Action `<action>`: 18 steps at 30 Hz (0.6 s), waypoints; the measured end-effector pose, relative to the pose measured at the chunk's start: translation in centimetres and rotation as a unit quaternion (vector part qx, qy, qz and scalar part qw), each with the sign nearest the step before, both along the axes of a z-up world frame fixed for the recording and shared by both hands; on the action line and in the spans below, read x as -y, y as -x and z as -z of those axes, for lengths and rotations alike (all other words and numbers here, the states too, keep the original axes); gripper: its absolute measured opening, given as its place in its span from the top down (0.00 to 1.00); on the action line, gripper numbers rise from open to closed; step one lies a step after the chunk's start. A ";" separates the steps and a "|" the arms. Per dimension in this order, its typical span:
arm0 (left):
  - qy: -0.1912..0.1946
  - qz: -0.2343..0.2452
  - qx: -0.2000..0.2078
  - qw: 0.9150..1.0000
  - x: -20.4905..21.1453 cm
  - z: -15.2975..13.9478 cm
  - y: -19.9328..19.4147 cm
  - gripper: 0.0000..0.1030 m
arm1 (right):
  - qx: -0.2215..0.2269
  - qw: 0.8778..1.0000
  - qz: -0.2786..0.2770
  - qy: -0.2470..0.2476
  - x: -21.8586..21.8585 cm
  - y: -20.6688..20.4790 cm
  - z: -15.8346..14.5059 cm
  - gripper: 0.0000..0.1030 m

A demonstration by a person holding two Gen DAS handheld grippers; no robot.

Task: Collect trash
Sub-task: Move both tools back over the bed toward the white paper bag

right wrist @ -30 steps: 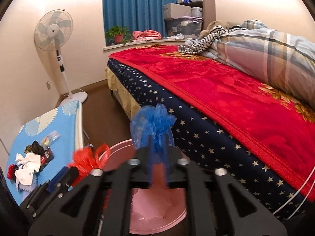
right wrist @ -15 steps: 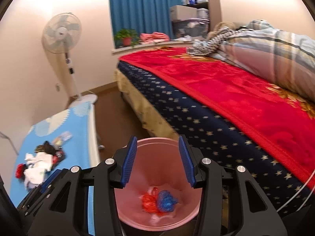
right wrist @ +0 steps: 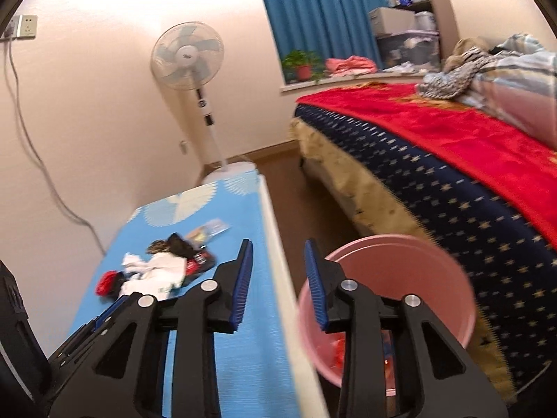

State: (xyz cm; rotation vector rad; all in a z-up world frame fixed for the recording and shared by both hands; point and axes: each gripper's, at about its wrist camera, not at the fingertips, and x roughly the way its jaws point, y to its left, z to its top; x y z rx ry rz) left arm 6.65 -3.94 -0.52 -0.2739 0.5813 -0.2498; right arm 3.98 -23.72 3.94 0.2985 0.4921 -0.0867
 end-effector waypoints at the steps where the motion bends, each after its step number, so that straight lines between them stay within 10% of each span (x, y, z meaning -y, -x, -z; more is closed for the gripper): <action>1: -0.002 -0.012 -0.002 1.000 -0.7 0.1 0.0 0.77 | -0.001 1.000 -0.010 -0.008 -0.4 -0.4 0.3 0.72; 18: -0.025 -0.167 -0.052 0.984 -8.7 3.9 -1.3 0.77 | -0.034 0.983 -0.147 -0.101 -7.4 -6.4 4.9 0.73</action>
